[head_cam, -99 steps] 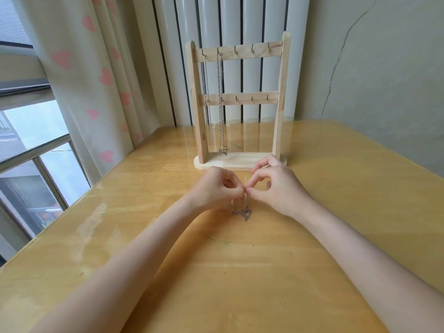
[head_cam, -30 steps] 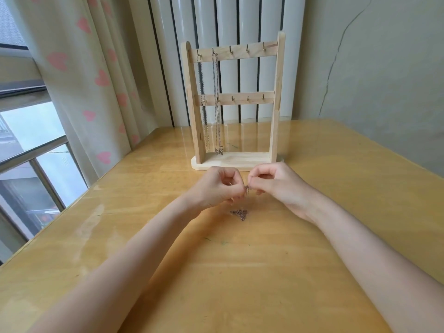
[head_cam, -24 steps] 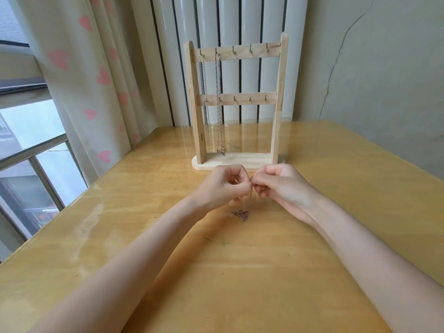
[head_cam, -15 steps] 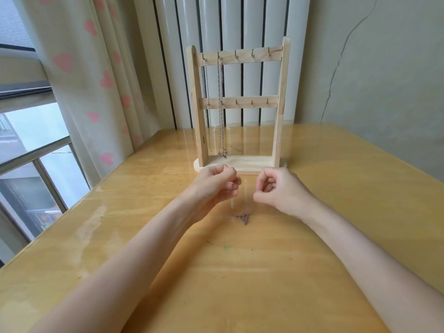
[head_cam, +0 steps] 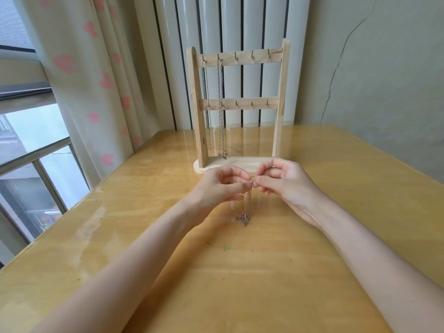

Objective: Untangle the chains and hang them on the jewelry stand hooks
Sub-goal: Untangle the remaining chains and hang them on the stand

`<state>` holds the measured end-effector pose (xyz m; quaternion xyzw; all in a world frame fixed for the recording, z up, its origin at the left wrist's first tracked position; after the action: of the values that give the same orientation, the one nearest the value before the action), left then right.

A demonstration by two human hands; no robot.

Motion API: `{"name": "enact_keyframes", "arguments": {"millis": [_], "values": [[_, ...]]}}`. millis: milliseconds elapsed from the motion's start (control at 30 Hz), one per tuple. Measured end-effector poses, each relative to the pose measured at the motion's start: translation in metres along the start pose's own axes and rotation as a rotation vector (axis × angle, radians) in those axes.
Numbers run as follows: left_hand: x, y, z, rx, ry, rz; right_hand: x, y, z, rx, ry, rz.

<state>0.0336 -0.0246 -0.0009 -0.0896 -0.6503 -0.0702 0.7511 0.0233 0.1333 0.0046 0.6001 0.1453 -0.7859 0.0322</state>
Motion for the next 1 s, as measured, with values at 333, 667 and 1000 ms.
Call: {"name": "enact_keyframes", "arguments": {"millis": [333,667,1000], "values": [[0.0008,-0.0005,-0.0013,-0.011,-0.074,-0.011,-0.0008,0.0004,-0.0015,-0.001,-0.011,-0.050],[-0.0009,-0.0028,-0.0007,0.040,-0.098,-0.077,0.0003,0.0017,0.0003,0.073,-0.124,-0.202],[-0.0010,0.0015,-0.0003,0.075,0.052,0.181,0.0063,0.0060,0.0023,0.059,-0.124,-0.386]]}}
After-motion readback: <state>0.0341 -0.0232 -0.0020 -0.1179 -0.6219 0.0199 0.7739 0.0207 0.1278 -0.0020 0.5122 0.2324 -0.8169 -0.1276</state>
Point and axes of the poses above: each hand's wrist, its own z-axis towards the middle knuckle, its own y-axis out of the palm, x = y × z, the point moved 1 cm from there along z, towards the middle knuckle, and after that the axes turned 5 degrees about -z, right-handed, at the moved point
